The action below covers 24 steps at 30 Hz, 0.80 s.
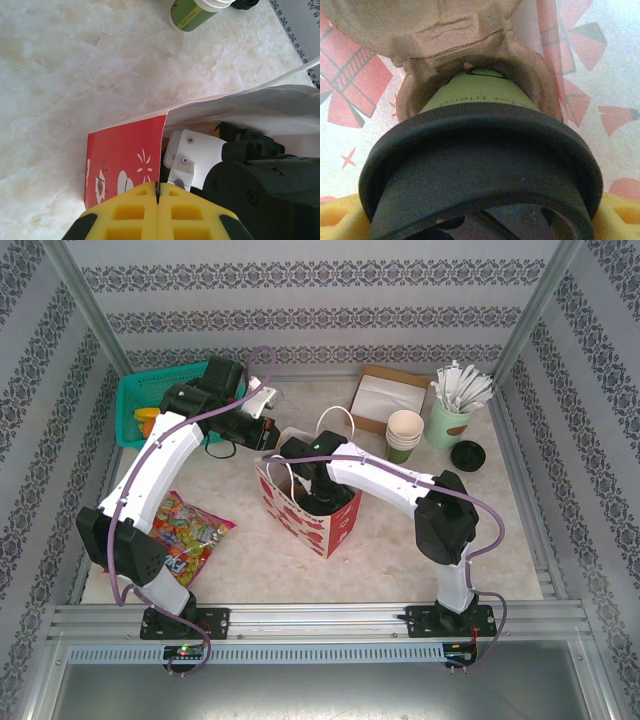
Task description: Pack the takeout coffee
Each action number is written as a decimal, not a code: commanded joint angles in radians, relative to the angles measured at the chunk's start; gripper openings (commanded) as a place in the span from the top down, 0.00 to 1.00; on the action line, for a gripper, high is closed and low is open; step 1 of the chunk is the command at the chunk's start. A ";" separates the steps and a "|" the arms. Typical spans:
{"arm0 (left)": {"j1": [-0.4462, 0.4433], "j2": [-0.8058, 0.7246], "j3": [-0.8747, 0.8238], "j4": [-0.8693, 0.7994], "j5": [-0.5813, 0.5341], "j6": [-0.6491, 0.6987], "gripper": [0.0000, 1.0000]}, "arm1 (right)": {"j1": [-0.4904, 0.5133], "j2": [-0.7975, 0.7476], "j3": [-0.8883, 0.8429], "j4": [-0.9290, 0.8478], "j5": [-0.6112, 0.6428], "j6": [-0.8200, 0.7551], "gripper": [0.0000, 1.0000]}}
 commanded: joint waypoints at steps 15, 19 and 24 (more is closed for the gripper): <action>0.004 -0.006 -0.010 0.024 0.025 -0.011 1.00 | -0.013 0.146 -0.005 -0.064 0.049 0.048 0.32; 0.003 -0.004 -0.009 0.025 0.025 -0.010 1.00 | -0.016 0.145 -0.012 -0.021 0.020 0.044 0.32; 0.004 -0.004 -0.009 0.025 0.025 -0.010 1.00 | -0.016 0.146 -0.022 0.019 0.021 0.037 0.32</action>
